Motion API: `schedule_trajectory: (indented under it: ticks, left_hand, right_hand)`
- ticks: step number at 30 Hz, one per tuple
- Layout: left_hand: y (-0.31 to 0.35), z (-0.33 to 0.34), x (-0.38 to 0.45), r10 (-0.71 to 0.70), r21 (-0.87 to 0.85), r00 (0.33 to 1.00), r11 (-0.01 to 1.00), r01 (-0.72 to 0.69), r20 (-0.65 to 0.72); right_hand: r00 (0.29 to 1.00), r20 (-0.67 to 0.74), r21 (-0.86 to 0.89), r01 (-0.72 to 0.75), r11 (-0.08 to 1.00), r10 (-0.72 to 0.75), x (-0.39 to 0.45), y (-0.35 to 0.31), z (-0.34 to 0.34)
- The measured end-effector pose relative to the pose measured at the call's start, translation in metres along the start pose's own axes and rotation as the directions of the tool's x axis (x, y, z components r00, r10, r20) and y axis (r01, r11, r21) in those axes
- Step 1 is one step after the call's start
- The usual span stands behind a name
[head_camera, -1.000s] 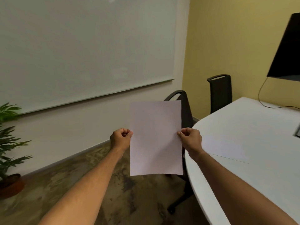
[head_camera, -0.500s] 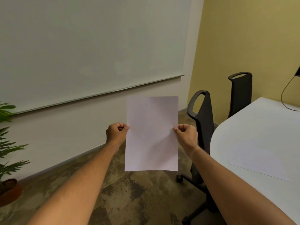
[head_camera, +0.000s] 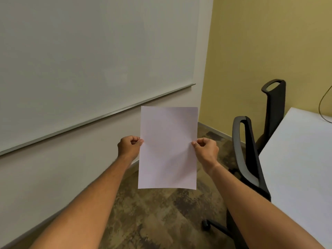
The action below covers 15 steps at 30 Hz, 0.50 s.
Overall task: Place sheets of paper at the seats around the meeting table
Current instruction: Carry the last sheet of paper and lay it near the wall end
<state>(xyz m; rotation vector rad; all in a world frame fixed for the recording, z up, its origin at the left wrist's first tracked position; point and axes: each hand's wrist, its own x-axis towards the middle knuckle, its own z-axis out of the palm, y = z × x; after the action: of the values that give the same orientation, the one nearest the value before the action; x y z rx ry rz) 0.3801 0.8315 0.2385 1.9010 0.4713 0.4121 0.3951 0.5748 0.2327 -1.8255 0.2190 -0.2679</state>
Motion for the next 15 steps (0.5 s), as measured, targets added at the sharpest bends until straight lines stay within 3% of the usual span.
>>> schedule_trajectory:
  ticks: [7,15]
  left_hand:
    - [0.014,0.079,0.157,0.067,-0.044,0.98,0.997,-0.059,0.186]
    - [0.065,0.186,0.307,0.155,-0.068,0.894,0.988,-0.14,0.421]
  right_hand:
    - [0.983,-0.181,-0.031,-0.039,0.999,0.033,0.119,-0.001,0.051]
    - [0.891,-0.434,0.005,-0.15,0.989,0.137,0.238,-0.012,0.079]
